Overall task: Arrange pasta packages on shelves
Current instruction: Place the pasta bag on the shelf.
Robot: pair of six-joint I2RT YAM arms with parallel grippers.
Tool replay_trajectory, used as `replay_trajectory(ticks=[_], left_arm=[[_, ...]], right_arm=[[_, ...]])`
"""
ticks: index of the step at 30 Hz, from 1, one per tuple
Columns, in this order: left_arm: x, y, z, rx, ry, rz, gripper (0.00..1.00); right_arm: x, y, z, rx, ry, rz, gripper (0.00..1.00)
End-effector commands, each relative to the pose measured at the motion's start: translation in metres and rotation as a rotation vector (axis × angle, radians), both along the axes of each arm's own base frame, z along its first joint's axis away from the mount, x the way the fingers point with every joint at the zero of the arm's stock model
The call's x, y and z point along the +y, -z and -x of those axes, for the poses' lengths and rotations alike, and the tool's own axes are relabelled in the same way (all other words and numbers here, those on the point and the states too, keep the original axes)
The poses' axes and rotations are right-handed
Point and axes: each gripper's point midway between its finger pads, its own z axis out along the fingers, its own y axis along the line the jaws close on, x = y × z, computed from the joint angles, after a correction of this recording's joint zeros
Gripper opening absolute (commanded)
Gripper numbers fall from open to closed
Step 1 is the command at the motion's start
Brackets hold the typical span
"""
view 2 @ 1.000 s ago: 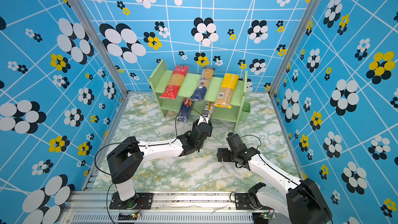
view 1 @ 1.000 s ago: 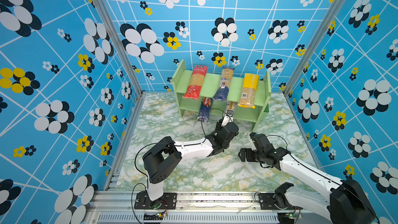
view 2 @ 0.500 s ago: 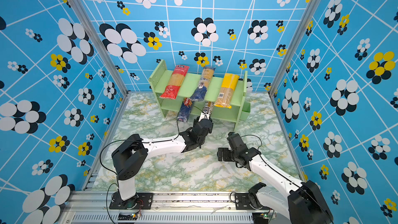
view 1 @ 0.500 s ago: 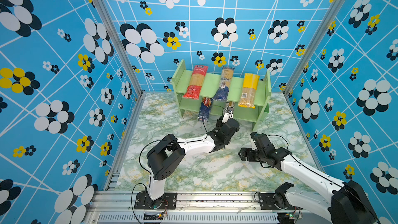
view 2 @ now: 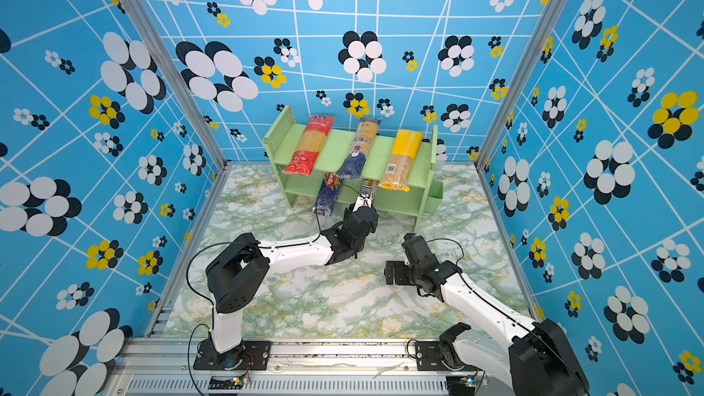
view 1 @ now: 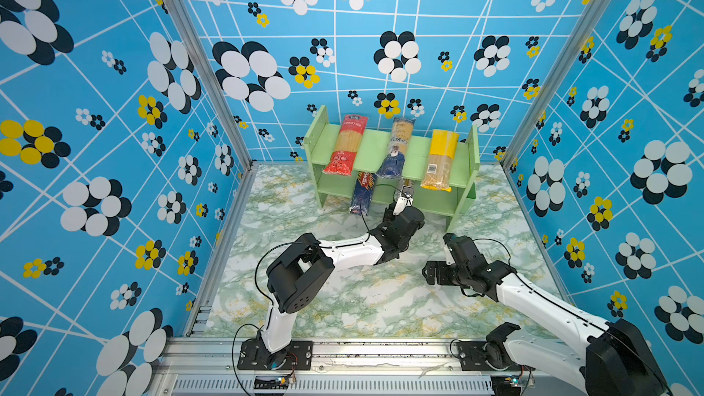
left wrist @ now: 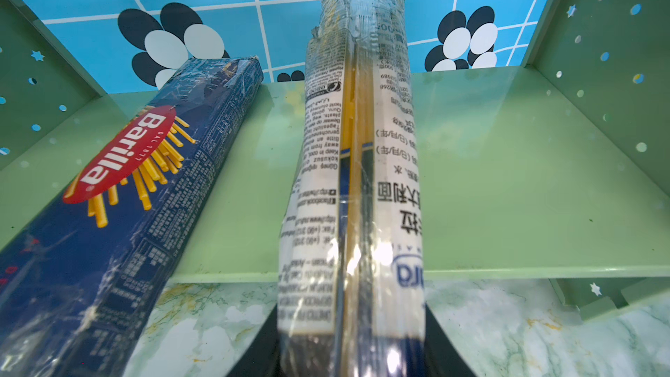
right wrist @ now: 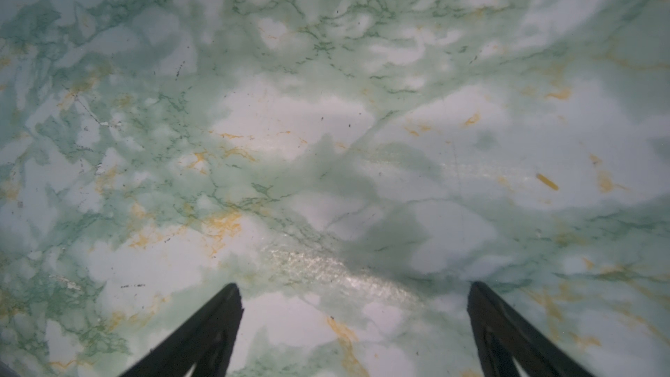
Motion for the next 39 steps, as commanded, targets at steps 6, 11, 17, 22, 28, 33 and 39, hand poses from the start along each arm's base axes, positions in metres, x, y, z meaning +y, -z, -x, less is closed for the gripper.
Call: replay_trajectory(ticks=[6,11,17,22,28,33,39], left_arm=[[-0.007,-0.068,-0.021,-0.143,-0.048,0.193,0.0],[-0.01,-0.065,-0.025,-0.139,-0.048,0.191,0.0],[-0.012,-0.063,-0.027,-0.135,-0.047,0.192,0.0],[-0.011,-0.061,-0.029,-0.133,-0.055,0.191,0.0],[-0.008,-0.06,-0.032,-0.136,-0.078,0.189,0.0],[-0.008,-0.058,-0.032,-0.136,-0.084,0.188,0.04],[-0.008,-0.056,-0.031,-0.134,-0.082,0.187,0.07]], right_arm=[[-0.008,0.004,0.003,-0.002,0.005,0.021,0.99],[-0.008,0.004,0.002,-0.004,0.008,0.021,0.99],[-0.009,0.004,0.003,-0.005,0.01,0.02,0.99],[-0.009,0.005,0.004,-0.004,0.008,0.02,0.99],[-0.01,0.003,0.003,-0.009,0.009,0.02,0.99],[-0.01,0.003,0.004,-0.011,0.009,0.016,0.99],[-0.01,0.003,0.004,-0.01,0.01,0.015,0.99]])
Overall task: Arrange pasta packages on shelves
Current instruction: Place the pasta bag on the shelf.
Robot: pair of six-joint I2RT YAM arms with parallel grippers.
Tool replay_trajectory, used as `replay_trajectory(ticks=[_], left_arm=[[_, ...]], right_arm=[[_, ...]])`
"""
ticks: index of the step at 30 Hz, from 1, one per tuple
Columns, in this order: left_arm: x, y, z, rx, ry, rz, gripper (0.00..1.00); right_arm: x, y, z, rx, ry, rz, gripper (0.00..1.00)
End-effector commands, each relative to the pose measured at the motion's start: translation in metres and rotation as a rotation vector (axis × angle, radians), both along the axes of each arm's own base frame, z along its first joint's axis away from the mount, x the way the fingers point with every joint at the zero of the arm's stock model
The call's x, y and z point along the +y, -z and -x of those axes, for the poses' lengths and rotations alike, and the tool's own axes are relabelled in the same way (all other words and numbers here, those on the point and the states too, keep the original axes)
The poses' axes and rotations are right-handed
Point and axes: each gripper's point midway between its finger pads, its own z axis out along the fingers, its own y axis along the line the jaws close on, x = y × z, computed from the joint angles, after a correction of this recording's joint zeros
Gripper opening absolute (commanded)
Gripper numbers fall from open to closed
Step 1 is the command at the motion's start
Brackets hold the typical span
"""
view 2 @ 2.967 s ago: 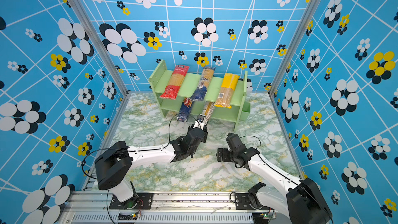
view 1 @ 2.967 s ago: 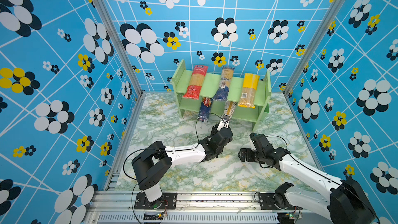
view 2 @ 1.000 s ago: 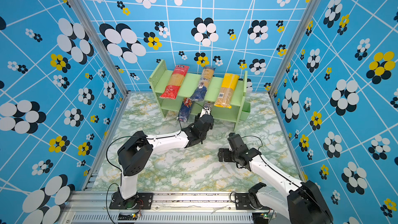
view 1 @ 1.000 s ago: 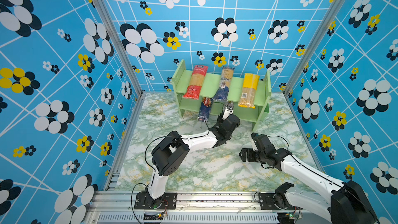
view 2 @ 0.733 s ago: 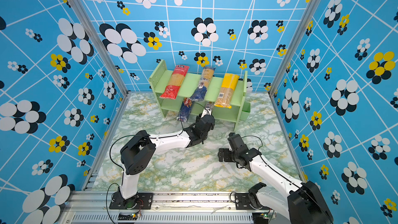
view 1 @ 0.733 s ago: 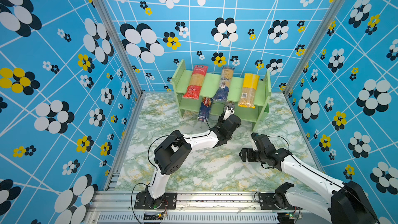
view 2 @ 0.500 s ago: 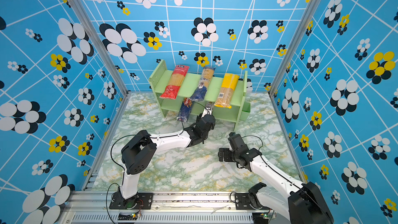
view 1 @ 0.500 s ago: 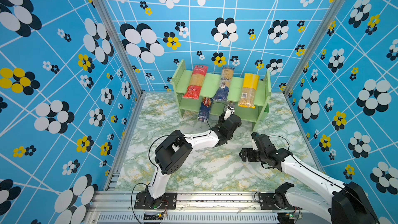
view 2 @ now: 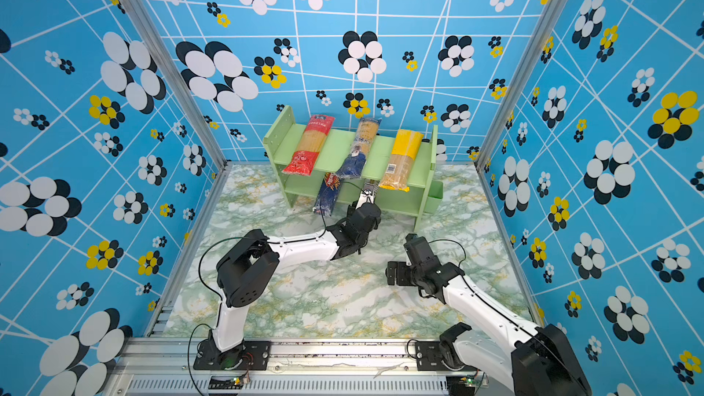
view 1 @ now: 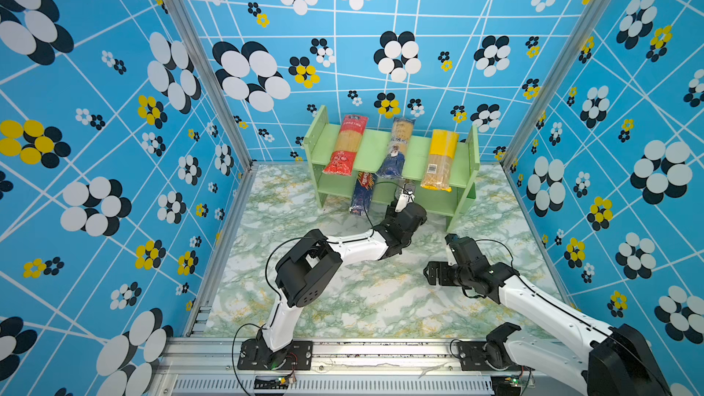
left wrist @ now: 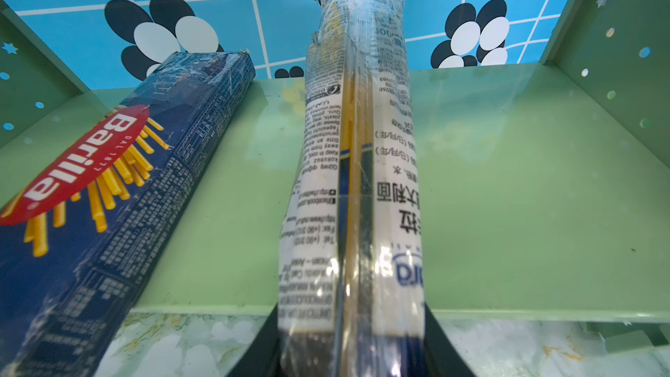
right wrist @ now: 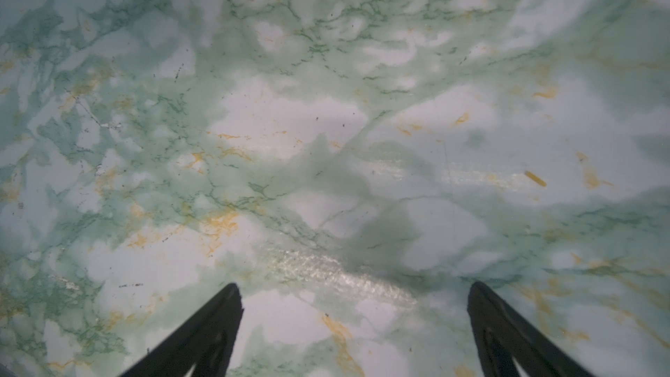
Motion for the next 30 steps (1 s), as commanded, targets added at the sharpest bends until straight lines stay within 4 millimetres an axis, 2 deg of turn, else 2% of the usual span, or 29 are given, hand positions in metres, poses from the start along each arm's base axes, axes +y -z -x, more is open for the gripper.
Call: replay_trajectory(ticks=[1,7,10,14,18,23,30], left_arm=[[-0.0006,-0.068,-0.0154,-0.147,-0.069,0.19,0.08],[-0.0011,-0.0686,-0.0154,-0.147,-0.067,0.191,0.08],[-0.0008,-0.0678,-0.0154,-0.146,-0.067,0.191,0.15],[-0.002,-0.0661,-0.0145,-0.143,-0.063,0.189,0.16],[-0.0018,-0.0656,-0.0146,-0.144,-0.063,0.187,0.24],[-0.0021,-0.0647,-0.014,-0.144,-0.061,0.187,0.25],[-0.001,-0.0632,-0.0126,-0.146,-0.064,0.187,0.32]], right_arm=[[-0.0057,0.0037,0.0029,0.001,0.002,0.017,0.99],[-0.0057,0.0039,0.0029,0.001,0.002,0.017,0.99],[-0.0059,0.0042,0.0027,0.002,0.003,0.018,0.99],[-0.0059,0.0041,0.0027,0.001,0.002,0.017,0.99],[-0.006,0.0044,0.0026,0.002,0.003,0.019,0.99],[-0.0065,0.0046,0.0027,0.002,0.004,0.019,0.99],[-0.0067,0.0048,0.0027,0.004,0.007,0.018,0.99]])
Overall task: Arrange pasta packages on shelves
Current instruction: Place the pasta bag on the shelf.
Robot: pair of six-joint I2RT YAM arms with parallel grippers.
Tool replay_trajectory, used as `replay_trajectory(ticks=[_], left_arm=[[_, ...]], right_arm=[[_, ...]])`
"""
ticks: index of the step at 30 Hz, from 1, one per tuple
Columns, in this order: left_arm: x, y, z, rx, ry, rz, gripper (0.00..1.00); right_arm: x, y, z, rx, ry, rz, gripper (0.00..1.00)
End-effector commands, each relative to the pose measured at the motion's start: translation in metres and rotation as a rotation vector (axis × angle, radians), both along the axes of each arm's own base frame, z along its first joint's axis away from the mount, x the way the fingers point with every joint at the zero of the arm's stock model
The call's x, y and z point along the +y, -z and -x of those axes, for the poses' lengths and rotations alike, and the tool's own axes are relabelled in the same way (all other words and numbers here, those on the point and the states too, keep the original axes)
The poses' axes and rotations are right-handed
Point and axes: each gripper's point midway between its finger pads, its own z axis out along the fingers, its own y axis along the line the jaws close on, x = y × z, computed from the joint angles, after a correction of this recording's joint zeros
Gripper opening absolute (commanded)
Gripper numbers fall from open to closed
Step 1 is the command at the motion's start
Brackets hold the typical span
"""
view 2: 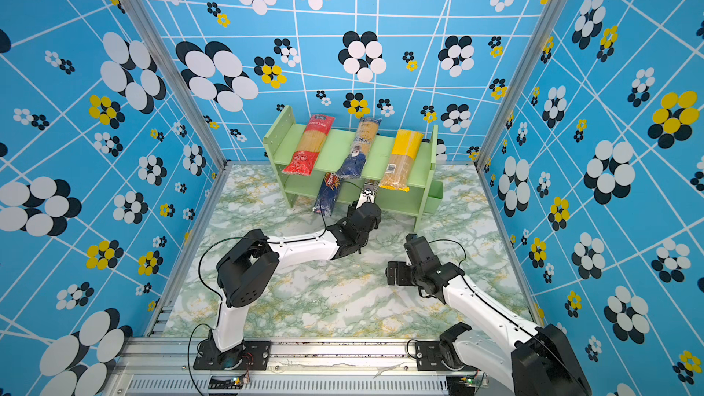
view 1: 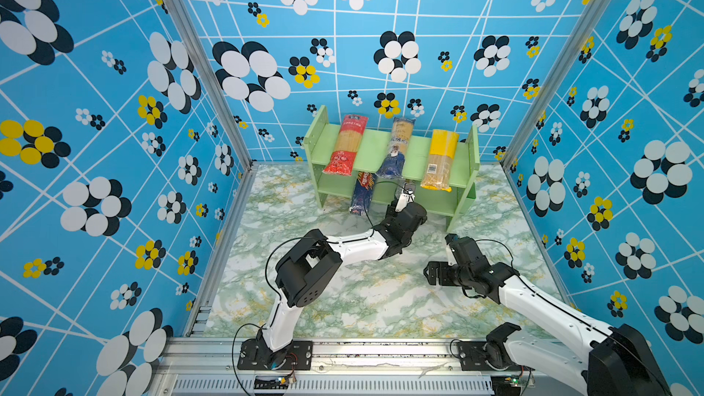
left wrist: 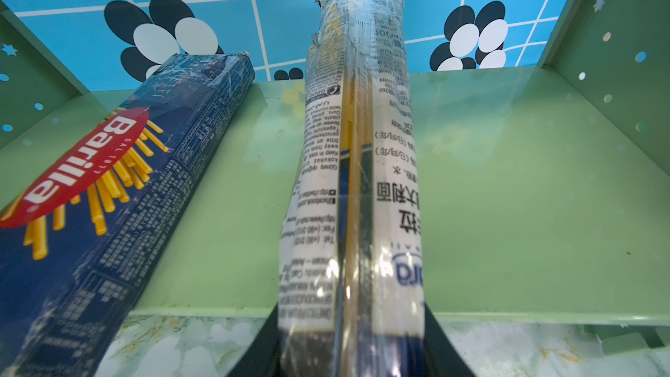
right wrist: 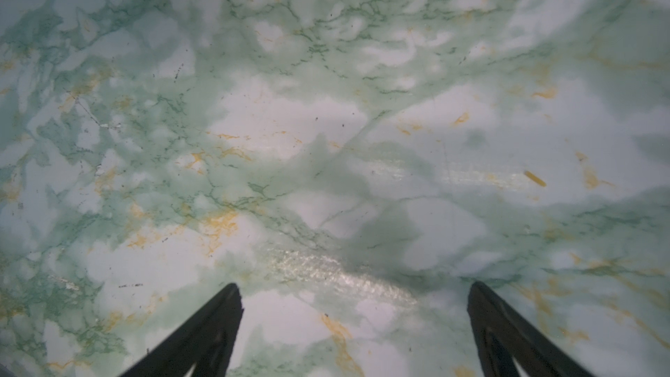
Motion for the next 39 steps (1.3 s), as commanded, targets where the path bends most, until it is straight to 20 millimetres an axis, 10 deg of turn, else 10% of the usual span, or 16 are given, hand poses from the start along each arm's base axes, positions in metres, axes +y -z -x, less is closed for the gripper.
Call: replay_trajectory(ticks=[1,39], left_arm=[[0.0001,-0.0611,-0.0122,-0.143,-0.065,0.181,0.32],[-0.0014,-0.0574,-0.0088,-0.149,-0.067,0.172,0.47]], right_arm=[[-0.0064,0.0044,0.0026,0.003,0.007,0.017,0.99],[-0.0078,0.0053,0.0033,0.003,0.012,0.014,0.99]])
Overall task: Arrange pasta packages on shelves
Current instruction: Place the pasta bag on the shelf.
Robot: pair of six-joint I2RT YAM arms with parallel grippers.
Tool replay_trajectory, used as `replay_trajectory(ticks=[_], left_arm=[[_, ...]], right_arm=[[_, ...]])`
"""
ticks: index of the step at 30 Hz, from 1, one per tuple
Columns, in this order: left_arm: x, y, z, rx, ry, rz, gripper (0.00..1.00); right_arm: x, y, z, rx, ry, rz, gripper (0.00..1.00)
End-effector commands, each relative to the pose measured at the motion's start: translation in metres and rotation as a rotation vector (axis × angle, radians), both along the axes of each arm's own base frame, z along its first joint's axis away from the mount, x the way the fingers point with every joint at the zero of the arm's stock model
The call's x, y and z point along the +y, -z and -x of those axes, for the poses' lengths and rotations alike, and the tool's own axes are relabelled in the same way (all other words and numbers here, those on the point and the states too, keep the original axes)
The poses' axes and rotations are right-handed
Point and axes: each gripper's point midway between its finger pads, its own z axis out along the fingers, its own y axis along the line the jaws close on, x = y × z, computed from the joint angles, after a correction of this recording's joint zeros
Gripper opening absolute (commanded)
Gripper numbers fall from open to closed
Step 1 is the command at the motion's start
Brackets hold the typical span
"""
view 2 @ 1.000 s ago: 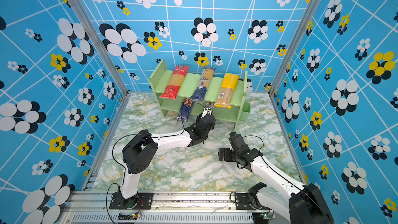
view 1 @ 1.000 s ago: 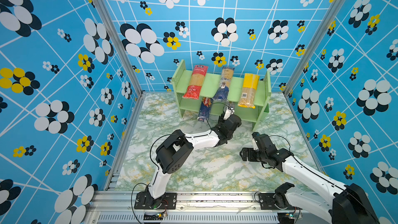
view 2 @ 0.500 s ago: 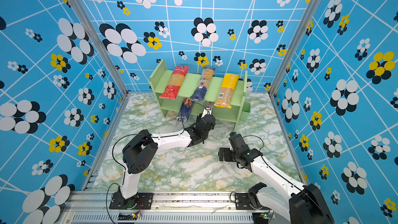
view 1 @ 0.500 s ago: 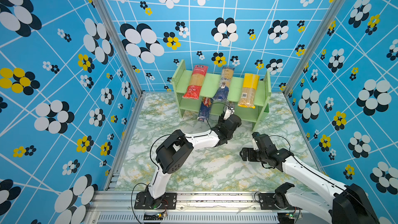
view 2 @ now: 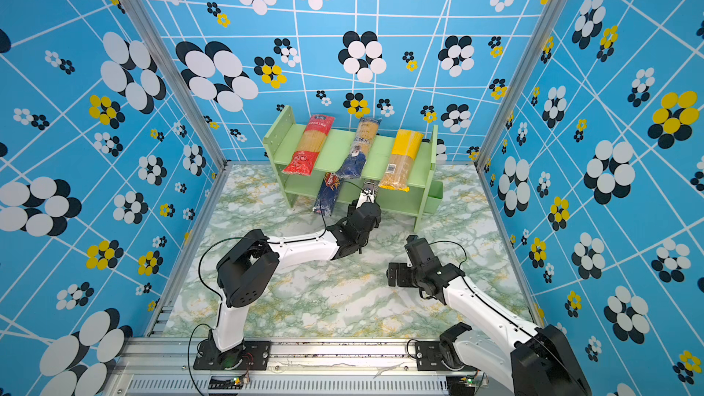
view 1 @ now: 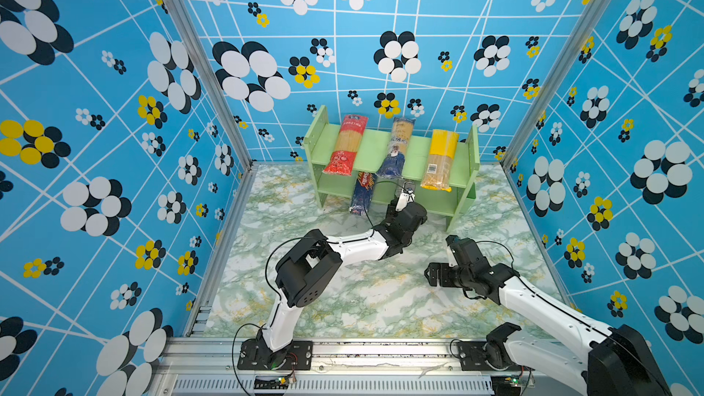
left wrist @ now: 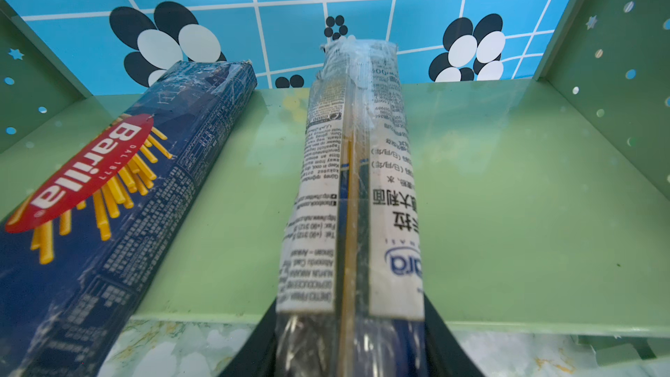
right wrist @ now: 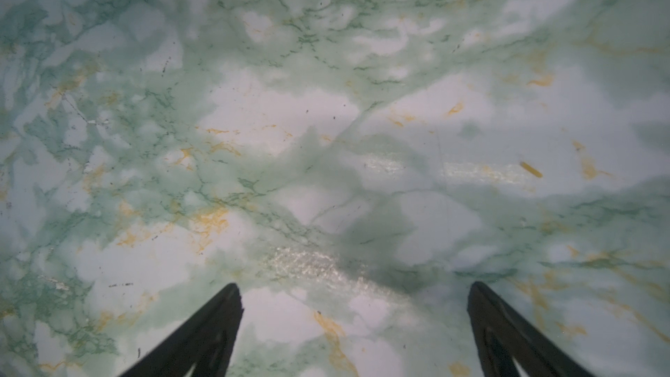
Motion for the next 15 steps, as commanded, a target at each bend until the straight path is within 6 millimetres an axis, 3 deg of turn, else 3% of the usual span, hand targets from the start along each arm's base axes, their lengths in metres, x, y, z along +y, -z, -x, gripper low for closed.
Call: replay_trajectory(ticks=[1,15], left_arm=[[-0.0005,-0.0497,-0.0073,-0.123,-0.058,0.147,0.47],[-0.0011,-0.0494,-0.0065,-0.121,-0.058,0.141,0.51]], right_arm=[[-0.0038,0.0008,0.0009,-0.006,0.003,0.009,0.99],[-0.0036,-0.0004,0.0005,-0.01,0.003,0.003,0.99]])
